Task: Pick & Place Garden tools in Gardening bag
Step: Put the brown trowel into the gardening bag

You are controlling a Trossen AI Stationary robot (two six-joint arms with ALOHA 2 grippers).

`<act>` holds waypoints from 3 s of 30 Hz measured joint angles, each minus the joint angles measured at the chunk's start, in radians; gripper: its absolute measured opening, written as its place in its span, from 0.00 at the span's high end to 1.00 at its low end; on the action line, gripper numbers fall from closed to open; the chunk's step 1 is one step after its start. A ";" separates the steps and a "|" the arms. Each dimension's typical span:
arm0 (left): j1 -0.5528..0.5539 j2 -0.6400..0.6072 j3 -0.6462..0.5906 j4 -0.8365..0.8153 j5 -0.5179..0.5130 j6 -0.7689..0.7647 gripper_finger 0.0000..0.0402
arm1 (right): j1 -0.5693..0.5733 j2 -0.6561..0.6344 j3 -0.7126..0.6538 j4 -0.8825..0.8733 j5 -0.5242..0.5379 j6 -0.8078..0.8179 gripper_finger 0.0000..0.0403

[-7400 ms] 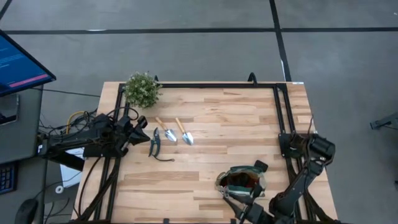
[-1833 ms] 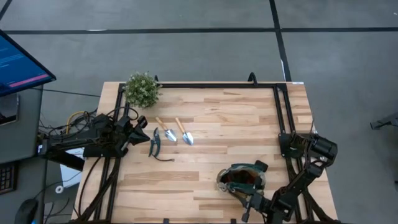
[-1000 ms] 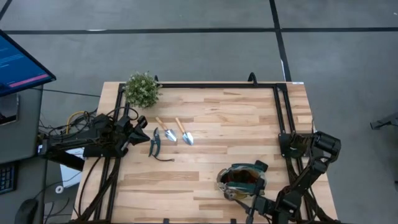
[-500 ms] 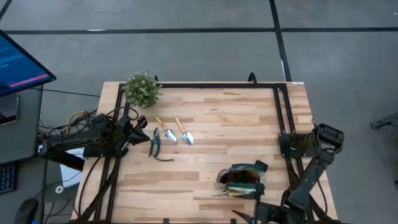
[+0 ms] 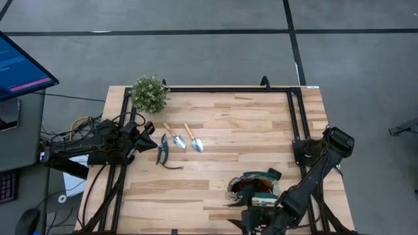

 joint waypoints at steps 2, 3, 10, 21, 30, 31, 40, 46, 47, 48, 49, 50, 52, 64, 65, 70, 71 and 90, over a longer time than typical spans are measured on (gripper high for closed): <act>0.000 0.000 0.000 0.000 0.000 0.000 0.96 | -0.010 0.000 0.014 -0.053 -0.066 0.029 0.51; 0.000 0.000 0.000 0.000 0.000 0.000 0.96 | -0.015 0.000 0.017 -0.070 -0.086 0.039 0.52; 0.000 0.000 0.000 0.000 0.000 0.000 0.96 | -0.057 0.000 0.019 -0.090 -0.122 0.038 0.56; 0.000 0.000 0.000 0.000 0.000 0.000 0.96 | -0.124 0.013 0.019 -0.124 -0.268 0.028 0.56; 0.000 0.000 0.000 0.000 0.000 0.000 0.96 | -0.133 0.011 0.019 -0.121 -0.268 0.028 0.58; 0.000 0.000 0.000 0.000 0.000 0.000 0.96 | -0.134 0.011 0.019 -0.119 -0.268 0.028 0.58; 0.000 0.000 0.000 0.000 0.000 0.000 0.96 | -0.158 0.010 0.070 -0.150 -0.267 -0.010 0.59; 0.000 0.000 0.000 0.000 0.000 0.000 0.96 | -0.166 0.012 0.072 -0.258 -0.362 0.055 0.61; 0.000 0.000 0.000 0.000 0.000 0.000 0.96 | -0.166 0.012 0.072 -0.273 -0.379 0.062 0.61; 0.000 0.000 0.000 0.000 0.000 0.000 0.96 | -0.166 0.012 0.072 -0.282 -0.389 0.062 0.62; 0.000 0.000 0.000 0.000 0.000 0.000 0.96 | -0.166 0.012 0.072 -0.285 -0.394 0.062 0.62; 0.000 0.000 0.000 0.000 0.000 0.000 0.96 | -0.167 0.012 0.072 -0.289 -0.394 0.062 0.63; 0.000 0.000 0.000 0.000 0.000 0.000 0.96 | -0.169 0.012 0.072 -0.293 -0.394 0.063 0.66; 0.000 0.000 0.000 0.000 0.000 0.000 0.96 | -0.178 0.012 0.072 -0.331 -0.395 0.123 0.98; 0.000 0.000 0.000 0.000 0.000 0.000 0.96 | -0.176 0.012 0.072 -0.328 -0.389 0.141 0.98; 0.000 0.000 0.000 0.000 0.000 0.000 0.96 | -0.095 0.006 0.071 -0.273 -0.139 0.184 1.00; 0.000 0.000 0.000 0.000 0.000 0.000 0.96 | -0.070 0.004 0.072 -0.268 -0.073 0.203 1.00; 0.000 0.000 0.000 0.000 0.000 0.000 0.96 | 0.182 0.191 0.070 -0.614 0.646 1.009 1.00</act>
